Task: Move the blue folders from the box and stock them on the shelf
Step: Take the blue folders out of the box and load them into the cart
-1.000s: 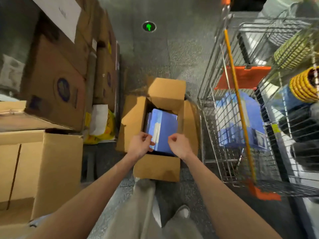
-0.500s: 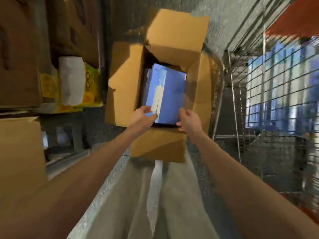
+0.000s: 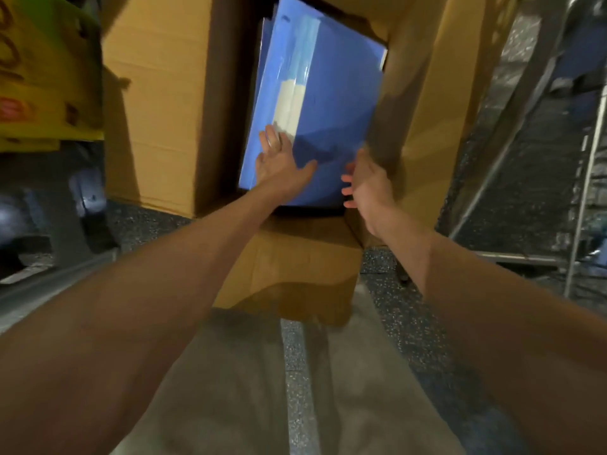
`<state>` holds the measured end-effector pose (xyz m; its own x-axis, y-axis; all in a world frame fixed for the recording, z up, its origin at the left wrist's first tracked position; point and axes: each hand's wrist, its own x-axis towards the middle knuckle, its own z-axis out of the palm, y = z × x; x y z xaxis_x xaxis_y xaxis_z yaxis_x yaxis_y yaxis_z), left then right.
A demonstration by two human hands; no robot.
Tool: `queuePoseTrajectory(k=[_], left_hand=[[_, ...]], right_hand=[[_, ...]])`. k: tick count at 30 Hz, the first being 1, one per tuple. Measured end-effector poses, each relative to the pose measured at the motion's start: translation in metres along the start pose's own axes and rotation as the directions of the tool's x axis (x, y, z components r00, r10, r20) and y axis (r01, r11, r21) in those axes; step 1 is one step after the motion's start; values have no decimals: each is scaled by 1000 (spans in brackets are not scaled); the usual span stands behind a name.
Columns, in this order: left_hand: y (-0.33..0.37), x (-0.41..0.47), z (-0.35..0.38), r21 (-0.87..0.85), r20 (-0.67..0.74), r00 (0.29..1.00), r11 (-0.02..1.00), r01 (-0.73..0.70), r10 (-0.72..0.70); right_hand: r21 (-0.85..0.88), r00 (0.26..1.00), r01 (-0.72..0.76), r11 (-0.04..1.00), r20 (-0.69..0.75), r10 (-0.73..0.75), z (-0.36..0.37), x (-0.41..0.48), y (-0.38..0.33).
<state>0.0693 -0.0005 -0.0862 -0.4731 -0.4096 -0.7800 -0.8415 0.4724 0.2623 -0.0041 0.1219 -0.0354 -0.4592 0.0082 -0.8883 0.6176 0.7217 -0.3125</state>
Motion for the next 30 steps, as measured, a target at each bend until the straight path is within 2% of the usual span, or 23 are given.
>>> queuePoseTrajectory(k=[4, 6, 9, 11, 14, 16, 18, 19, 21, 23, 26, 30], left_hand=[[2, 0, 21, -111, -47, 999, 994, 10, -15], [2, -9, 24, -107, -70, 997, 993, -41, 34], [-3, -27, 29, -115, -40, 982, 976, -186, 182], [-4, -39, 29, -158, 17, 946, 935, -317, 324], [-2, -46, 29, -152, 131, 878, 885, -441, 460], [-3, -42, 25, -159, 31, 900, 891, -425, 435], [-5, -29, 19, -178, -105, 951, 936, -305, 290], [-6, -21, 16, -180, -124, 970, 956, -231, 211], [-9, -7, 12, -191, -74, 990, 973, -132, 120], [-9, -2, 15, -197, -1, 992, 973, -122, 124], [-7, -11, 23, -156, 36, 981, 970, -184, 192], [-9, -29, 24, -273, 18, 974, 938, -212, 225]], right_hand=[[-21, 1000, 12, 1000, -12, -12, 5, 29, 4], [-21, 999, 49, 999, -4, -50, 4, 32, 2], [42, 995, 90, 995, 47, -92, 0, 35, -10], [82, 994, 110, 991, 21, -112, -1, 46, -16], [-53, 978, 203, 978, -44, -205, -8, 55, -25], [-152, 963, 250, 956, -63, -262, -15, 60, -23], [-215, 953, 273, 937, -68, -294, -20, 66, -18], [-224, 951, 279, 934, -67, -300, -21, 68, -16], [-235, 948, 287, 928, -67, -311, -20, 69, -15], [-271, 943, 296, 916, -70, -325, -20, 71, -14], [-276, 940, 299, 913, -80, -332, -19, 73, -12], [-236, 944, 293, 927, -82, -319, -19, 69, -9]])
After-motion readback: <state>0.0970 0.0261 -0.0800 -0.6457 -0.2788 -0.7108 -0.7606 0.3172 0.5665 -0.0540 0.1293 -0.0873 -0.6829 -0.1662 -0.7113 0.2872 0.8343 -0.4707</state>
